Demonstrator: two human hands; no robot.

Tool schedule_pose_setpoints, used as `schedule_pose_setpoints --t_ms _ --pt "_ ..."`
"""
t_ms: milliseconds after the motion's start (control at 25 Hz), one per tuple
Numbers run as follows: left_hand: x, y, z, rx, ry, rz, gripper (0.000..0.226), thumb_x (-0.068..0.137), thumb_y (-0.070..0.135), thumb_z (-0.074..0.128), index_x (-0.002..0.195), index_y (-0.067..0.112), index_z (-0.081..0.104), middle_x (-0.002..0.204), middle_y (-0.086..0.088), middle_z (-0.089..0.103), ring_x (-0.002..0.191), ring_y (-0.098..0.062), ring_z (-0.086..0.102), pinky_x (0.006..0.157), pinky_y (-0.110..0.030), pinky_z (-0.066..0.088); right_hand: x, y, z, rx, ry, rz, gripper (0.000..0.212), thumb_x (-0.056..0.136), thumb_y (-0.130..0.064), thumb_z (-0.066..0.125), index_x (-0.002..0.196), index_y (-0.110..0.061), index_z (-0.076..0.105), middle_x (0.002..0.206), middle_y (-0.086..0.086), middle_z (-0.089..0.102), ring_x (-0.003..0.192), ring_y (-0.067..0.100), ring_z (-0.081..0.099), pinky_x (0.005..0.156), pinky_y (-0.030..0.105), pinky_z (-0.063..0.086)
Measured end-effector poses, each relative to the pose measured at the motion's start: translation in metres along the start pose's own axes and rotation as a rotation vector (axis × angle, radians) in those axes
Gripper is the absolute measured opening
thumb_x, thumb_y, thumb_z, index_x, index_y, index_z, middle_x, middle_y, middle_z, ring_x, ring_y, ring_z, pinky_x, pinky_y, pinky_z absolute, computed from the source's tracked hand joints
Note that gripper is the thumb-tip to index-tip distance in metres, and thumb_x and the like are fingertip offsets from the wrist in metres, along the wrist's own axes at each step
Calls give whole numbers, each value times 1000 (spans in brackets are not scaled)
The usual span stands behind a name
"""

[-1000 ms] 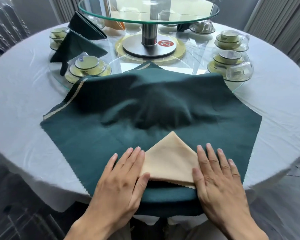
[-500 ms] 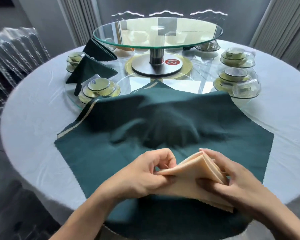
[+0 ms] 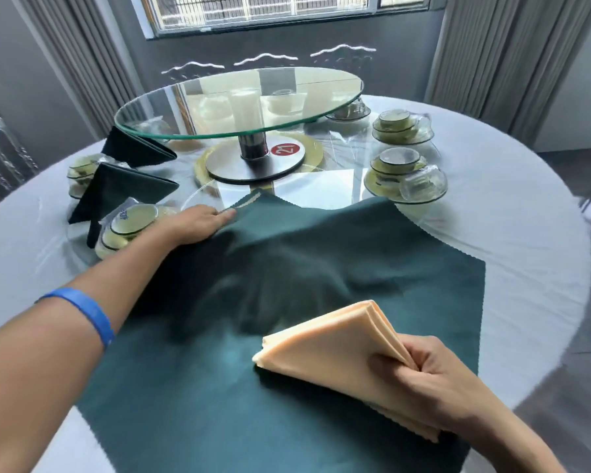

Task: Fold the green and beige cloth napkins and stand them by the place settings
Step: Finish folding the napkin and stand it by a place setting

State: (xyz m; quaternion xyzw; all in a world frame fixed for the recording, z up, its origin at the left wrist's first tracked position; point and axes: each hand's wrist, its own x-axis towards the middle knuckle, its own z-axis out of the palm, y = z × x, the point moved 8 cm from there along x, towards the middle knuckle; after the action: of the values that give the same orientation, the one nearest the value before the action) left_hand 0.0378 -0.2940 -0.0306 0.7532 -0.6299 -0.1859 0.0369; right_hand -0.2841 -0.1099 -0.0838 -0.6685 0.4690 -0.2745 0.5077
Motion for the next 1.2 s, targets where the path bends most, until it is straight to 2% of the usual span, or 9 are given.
schedule_pose_setpoints --t_ms 80,160,360,560,680,800,920,1040,1200 --pt "7 -6 2 -288 20 -92 77 92 69 46 141 10 52 148 -12 48 132 -29 47 112 -37 34 1 3 -1 -18 10 -13 27 84 -27 52 74 -2 47 64 -5 42 60 10 36 55 21 27" --pt "7 -13 8 -475 13 -179 88 69 76 66 127 11 62 125 -12 65 106 -31 66 97 -41 51 1 3 -2 -12 11 -25 25 84 -27 51 73 -5 48 65 -4 41 61 11 35 55 23 27" --pt "-6 -4 16 -650 -22 -116 16 95 22 63 90 9 69 87 -12 72 63 -20 67 52 -25 54 -2 2 -1 -11 19 -36 22 85 -29 52 71 -12 51 63 -8 42 60 9 36 56 21 28" --pt "-48 16 -27 -1237 173 111 22 102 25 53 94 13 70 79 -4 74 66 -14 68 63 -25 58 -23 -15 -24 104 153 -30 21 80 -28 66 72 -9 63 60 -2 56 56 9 47 52 22 35" --pt "-108 35 -19 -1284 -41 164 23 101 25 52 107 13 70 93 -7 75 74 -16 72 67 -27 61 -44 -46 -67 256 388 -88 28 70 -33 66 84 -8 69 64 7 61 58 15 53 53 23 39" --pt "-173 48 31 -1266 -430 126 26 96 20 54 112 8 72 103 -17 74 73 -20 73 60 -29 61 -44 -100 -86 205 401 -242 28 72 -35 68 92 -16 73 74 7 67 65 20 57 59 28 42" --pt "-203 42 86 -1099 -534 188 29 95 12 56 121 5 66 119 -18 69 94 -21 69 81 -29 57 -21 -130 -84 159 329 -353 24 77 -26 67 96 -12 70 81 9 66 72 23 57 68 38 42" --pt "-211 27 118 -838 -393 319 26 94 10 60 120 12 64 120 -8 70 106 -20 64 96 -35 48 12 -136 -59 101 172 -377 16 73 -11 64 87 -4 67 76 6 61 70 18 52 65 33 39" --pt "-207 -4 107 -366 64 328 36 87 32 62 122 34 57 113 16 70 107 -10 63 90 -31 48 46 -131 -15 -82 12 -374 18 65 2 55 74 -6 68 64 2 57 65 7 47 58 24 36"
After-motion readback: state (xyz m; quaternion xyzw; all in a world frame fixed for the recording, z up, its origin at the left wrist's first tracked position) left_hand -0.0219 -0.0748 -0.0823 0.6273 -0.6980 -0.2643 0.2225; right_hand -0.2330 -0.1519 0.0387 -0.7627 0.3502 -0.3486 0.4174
